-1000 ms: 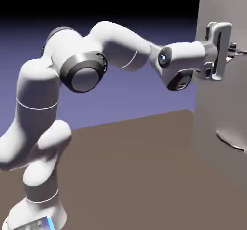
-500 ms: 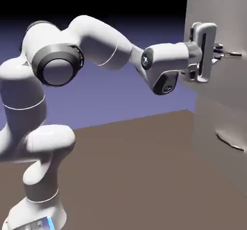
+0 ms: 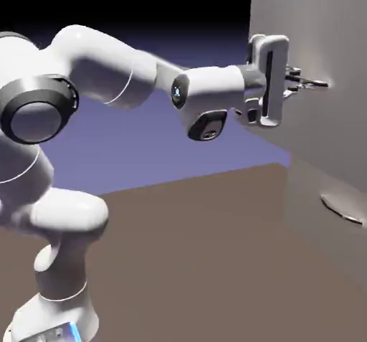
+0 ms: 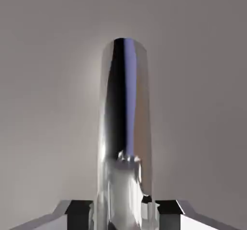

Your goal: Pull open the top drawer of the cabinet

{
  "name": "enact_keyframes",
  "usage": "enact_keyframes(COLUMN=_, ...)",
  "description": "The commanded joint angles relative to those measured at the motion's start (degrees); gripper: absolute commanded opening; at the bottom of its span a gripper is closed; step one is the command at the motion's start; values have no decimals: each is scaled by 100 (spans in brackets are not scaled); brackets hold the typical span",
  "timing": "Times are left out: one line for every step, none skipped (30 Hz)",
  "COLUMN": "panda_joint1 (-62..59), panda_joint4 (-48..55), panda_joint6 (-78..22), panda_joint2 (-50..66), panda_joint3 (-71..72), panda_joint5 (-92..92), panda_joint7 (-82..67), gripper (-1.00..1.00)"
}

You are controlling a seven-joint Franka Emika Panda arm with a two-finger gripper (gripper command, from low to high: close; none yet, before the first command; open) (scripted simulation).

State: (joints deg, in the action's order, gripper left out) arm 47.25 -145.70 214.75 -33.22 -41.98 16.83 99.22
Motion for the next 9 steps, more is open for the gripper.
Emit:
enact_keyframes(panda_joint1=-192, panda_joint4=-155, panda_joint6=-20, panda_joint2=-150, panda_joint3=207, panda_joint5=104, panda_joint7=-87, gripper=-100)
enact_keyframes(panda_joint1=-386, panda_joint4=-313, panda_joint6=-43, panda_joint2=-308, panda_joint3=415, panda_joint5=206, panda_joint7=-167, gripper=-100)
enact_keyframes(panda_joint1=-582, panda_joint4=-472, panda_joint6=-74, panda_joint2=-473, panda_joint3=622, panda_joint5=311, panda_joint7=-244, gripper=-100)
enact_keyframes(panda_joint1=-780, panda_joint4=-634, panda_joint6=-116, panda_joint2=-648, panda_joint3=830, panda_joint5=419, panda_joint7=-315, gripper=-100)
enact_keyframes(panda_joint1=-845, panda_joint4=-686, panda_joint6=-131, panda_joint2=-705, panda_joint3=898, panda_joint5=454, panda_joint7=-337, gripper=-100)
enact_keyframes(panda_joint1=-845, panda_joint4=-686, panda_joint6=-131, panda_joint2=-705, panda_joint3=898, panda_joint5=454, panda_joint7=-337, gripper=100)
enact_keyframes(panda_joint1=-845, panda_joint4=-686, panda_joint6=-131, panda_joint2=-705, panda_joint3=898, panda_joint5=454, panda_joint7=-337, gripper=100)
enact_keyframes(panda_joint1=-1048, panda_joint4=-847, panda_joint6=-209, panda_joint2=-907, panda_joint3=1105, panda_joint5=575, panda_joint7=-400, gripper=100)
enact_keyframes(panda_joint1=-1252, panda_joint4=-1008, panda_joint6=-287, panda_joint2=-1109, panda_joint3=1313, panda_joint5=697, panda_joint7=-462, gripper=100)
